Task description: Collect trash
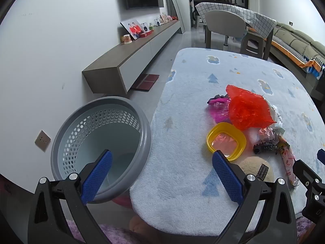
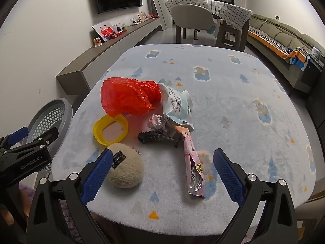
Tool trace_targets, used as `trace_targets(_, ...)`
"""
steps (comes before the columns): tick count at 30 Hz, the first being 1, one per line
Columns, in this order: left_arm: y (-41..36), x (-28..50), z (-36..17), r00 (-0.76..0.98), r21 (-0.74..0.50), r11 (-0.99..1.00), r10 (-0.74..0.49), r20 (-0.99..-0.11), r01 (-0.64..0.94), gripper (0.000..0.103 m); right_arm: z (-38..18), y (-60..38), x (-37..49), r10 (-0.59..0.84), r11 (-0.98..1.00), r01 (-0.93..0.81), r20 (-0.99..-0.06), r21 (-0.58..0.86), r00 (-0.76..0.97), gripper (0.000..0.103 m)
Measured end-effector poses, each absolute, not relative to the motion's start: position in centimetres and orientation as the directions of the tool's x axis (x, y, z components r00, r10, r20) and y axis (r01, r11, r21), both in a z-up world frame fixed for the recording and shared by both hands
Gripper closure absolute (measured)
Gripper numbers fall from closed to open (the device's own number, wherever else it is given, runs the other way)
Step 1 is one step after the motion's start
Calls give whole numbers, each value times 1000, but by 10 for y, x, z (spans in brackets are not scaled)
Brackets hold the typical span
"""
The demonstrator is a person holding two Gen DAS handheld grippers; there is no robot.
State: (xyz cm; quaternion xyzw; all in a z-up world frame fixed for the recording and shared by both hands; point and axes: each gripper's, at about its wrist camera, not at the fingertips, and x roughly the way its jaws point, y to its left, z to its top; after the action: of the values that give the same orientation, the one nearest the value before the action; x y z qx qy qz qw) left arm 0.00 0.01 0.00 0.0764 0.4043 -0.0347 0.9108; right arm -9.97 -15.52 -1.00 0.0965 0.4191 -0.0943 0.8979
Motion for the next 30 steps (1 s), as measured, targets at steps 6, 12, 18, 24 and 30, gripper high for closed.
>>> trace_targets(6,0,-1,1,673,112,986,-1,-739,124,6,-10,-155,-99,-90,964,250,-771,92,631,8)
trace_targets(12,0,0,1,671,105,987,-2,-741,119,6,-8,-155,-100,-90,964,250,-769,93,633,8)
trace_targets(18,0,-1,3,671,104,987,-3,-742,119,6,-9,-154,-100,-92,964,251,-768,91,634,8)
trace_targets(24,0,0,2,671,105,987,-1,-741,118,6,-7,-154,-100,-94,964,252,-767,89,635,8)
trace_targets(30,0,0,1,671,105,987,-4,-741,121,6,-7,-154,-100,-94,964,252,-766,90,635,8)
